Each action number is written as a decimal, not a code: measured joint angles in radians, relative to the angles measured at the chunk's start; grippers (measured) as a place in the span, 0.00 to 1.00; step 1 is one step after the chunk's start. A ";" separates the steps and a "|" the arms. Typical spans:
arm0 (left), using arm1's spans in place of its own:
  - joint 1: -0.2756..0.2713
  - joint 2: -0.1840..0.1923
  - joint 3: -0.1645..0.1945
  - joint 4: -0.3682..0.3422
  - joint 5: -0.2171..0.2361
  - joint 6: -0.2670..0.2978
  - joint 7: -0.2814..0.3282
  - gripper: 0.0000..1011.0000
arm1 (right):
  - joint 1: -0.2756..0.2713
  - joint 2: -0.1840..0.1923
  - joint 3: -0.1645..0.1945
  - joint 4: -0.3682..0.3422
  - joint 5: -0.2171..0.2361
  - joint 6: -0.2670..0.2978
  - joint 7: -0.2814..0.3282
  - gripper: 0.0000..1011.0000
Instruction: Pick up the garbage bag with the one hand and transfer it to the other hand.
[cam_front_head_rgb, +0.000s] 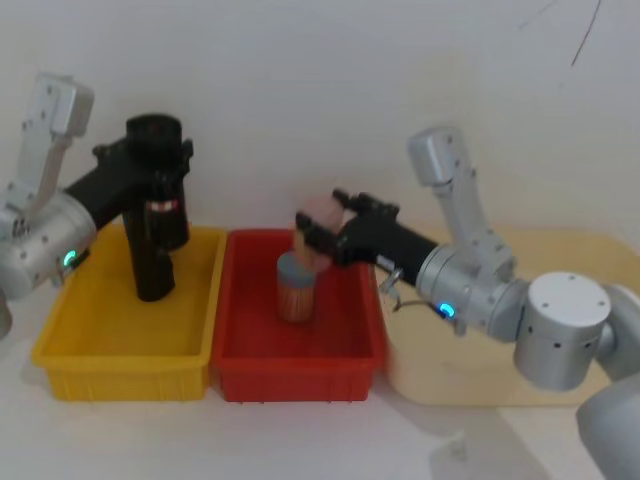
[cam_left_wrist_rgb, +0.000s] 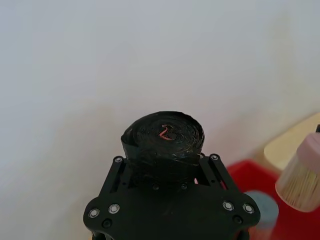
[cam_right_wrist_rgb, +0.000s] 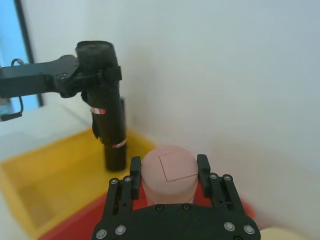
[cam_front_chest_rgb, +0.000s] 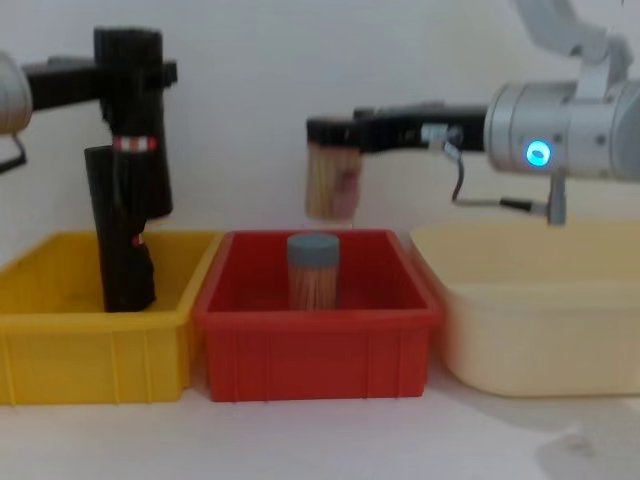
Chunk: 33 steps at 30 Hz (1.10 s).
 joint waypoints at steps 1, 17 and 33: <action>-0.010 -0.002 0.002 0.005 0.002 -0.006 -0.005 0.43 | 0.001 0.001 0.005 -0.005 -0.002 -0.005 -0.005 0.65; -0.228 -0.085 0.055 0.208 -0.026 -0.145 -0.183 0.43 | -0.002 0.067 0.110 -0.136 -0.069 -0.028 -0.127 0.65; -0.395 -0.206 0.081 0.475 -0.125 -0.224 -0.395 0.43 | -0.090 0.206 0.235 -0.293 -0.115 0.094 -0.210 0.65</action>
